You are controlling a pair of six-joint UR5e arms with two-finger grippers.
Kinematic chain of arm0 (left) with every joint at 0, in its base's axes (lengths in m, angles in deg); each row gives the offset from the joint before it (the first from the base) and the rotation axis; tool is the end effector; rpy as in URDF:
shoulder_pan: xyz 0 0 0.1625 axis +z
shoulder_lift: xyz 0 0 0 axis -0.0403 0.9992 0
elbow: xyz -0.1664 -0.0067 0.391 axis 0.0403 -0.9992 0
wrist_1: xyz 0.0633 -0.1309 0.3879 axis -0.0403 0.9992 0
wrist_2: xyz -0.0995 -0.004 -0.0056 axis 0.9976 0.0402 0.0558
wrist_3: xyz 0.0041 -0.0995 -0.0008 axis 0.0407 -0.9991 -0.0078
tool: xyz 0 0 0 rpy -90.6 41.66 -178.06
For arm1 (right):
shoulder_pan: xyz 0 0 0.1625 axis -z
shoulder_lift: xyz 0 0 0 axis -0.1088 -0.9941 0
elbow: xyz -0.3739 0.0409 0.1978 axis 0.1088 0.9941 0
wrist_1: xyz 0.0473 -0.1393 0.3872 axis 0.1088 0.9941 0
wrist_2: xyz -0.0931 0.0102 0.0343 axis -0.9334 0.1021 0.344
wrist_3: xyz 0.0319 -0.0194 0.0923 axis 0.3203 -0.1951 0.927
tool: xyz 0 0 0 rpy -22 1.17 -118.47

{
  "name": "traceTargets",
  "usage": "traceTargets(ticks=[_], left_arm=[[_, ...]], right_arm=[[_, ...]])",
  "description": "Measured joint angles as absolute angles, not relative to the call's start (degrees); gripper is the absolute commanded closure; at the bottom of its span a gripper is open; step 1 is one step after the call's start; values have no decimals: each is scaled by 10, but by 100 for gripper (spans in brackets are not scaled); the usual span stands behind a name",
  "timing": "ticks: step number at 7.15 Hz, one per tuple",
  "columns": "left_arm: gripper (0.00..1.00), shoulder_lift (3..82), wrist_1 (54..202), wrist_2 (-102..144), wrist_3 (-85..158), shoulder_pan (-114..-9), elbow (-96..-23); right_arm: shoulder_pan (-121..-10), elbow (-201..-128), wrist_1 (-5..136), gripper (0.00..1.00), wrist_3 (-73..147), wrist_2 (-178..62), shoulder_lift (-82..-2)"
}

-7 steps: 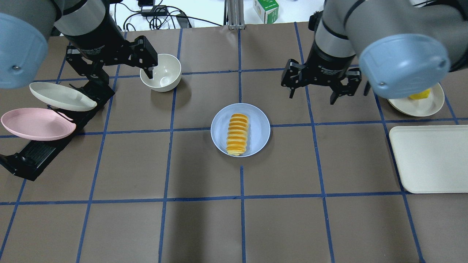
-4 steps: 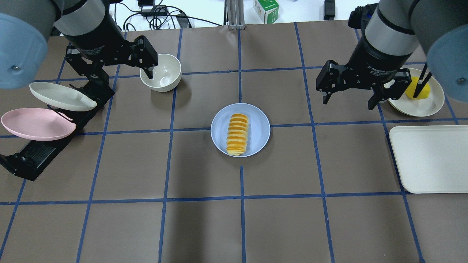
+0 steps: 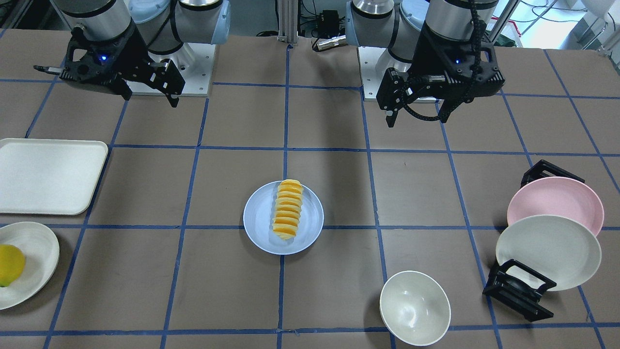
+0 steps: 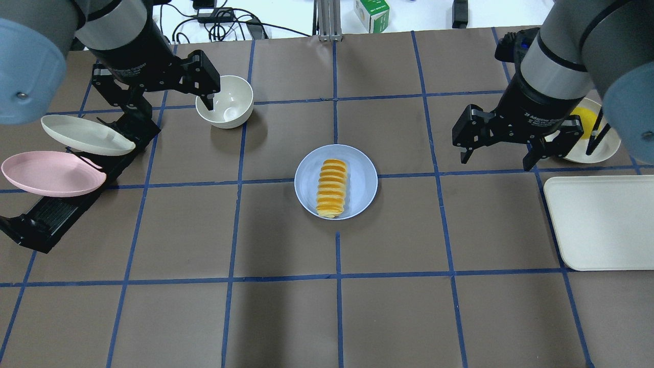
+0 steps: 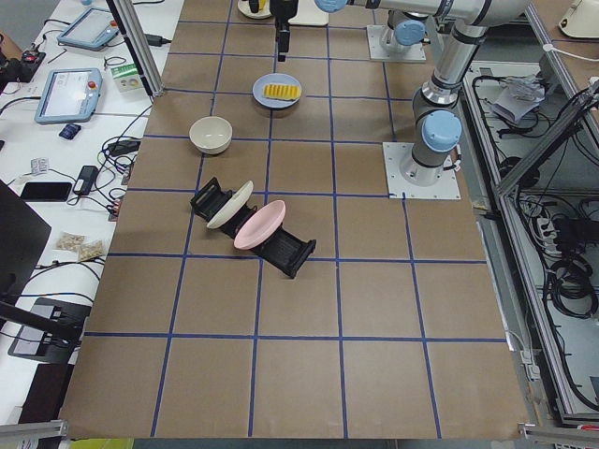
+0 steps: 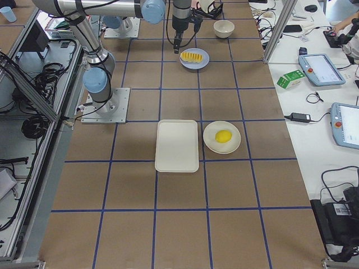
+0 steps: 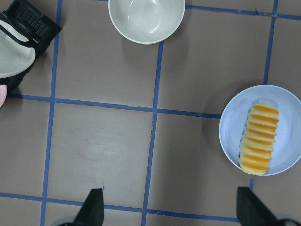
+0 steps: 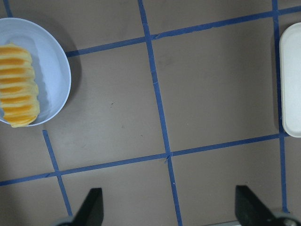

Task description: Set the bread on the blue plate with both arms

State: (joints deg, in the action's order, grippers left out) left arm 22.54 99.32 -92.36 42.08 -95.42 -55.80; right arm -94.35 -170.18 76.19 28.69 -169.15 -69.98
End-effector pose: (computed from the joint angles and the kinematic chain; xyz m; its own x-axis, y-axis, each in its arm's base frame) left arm -0.1568 -0.4887 0.5197 -0.9934 -0.1130 -0.0170 -0.1108 0.9887 -0.1006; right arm 0.1221 -0.4320 0.4702 -0.9837 0.1789 -0.0193 0.1771 0.9816 0.0714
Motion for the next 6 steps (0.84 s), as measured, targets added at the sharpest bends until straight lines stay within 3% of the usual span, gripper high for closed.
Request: traceTargets(ticks=[6], left_arm=[[0, 225, 993, -923, 422, -954, -558]], right_arm=[[-944, -1665, 752, 0, 293, -1691, -703]])
